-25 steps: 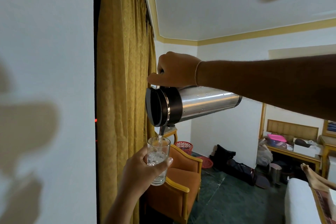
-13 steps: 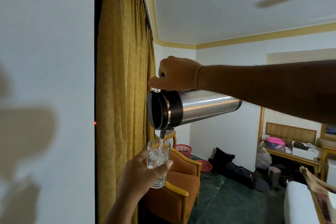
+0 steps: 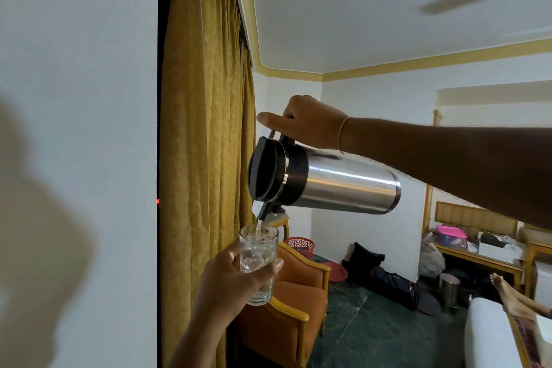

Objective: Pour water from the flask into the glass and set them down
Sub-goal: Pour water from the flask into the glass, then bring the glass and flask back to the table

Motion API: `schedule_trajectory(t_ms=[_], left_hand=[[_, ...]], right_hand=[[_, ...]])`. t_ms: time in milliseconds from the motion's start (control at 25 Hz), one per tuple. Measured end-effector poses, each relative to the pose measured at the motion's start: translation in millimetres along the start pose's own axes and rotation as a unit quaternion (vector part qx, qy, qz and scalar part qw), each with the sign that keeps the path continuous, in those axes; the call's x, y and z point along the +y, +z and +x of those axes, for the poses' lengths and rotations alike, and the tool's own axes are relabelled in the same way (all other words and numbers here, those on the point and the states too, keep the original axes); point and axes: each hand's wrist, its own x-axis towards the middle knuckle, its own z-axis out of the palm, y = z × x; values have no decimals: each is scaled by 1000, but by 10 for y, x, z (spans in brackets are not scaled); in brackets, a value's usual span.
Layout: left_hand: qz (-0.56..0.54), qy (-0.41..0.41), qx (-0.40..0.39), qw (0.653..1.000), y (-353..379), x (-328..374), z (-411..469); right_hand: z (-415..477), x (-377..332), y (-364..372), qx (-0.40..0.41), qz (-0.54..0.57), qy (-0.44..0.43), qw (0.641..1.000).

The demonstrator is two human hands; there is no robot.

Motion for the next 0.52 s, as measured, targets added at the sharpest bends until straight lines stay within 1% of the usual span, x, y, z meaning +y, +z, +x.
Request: schedule_trajectory(t_ms=[80, 160, 240, 280, 320, 400, 520], left_hand=[[-3, 3, -1, 1000, -18, 9, -6], [1, 0, -7, 1000, -56, 32, 6], [0, 0, -8, 1000, -97, 57, 35], [3, 1, -7, 1000, -118, 73, 51], [11, 4, -5, 1000, -141, 87, 64], [21, 6, 6, 1000, -186, 103, 97], [35, 16, 9, 999, -228, 78, 147]], right_hand=[[-61, 98, 7, 21, 64, 38, 997], [-150, 206, 23, 44, 139, 75, 987], [-249, 336, 62, 73, 216, 131, 965], [-301, 411, 90, 89, 259, 169, 947], [-366, 490, 128, 107, 308, 211, 922], [-543, 645, 241, 148, 410, 290, 852], [-898, 813, 477, 191, 503, 381, 752]])
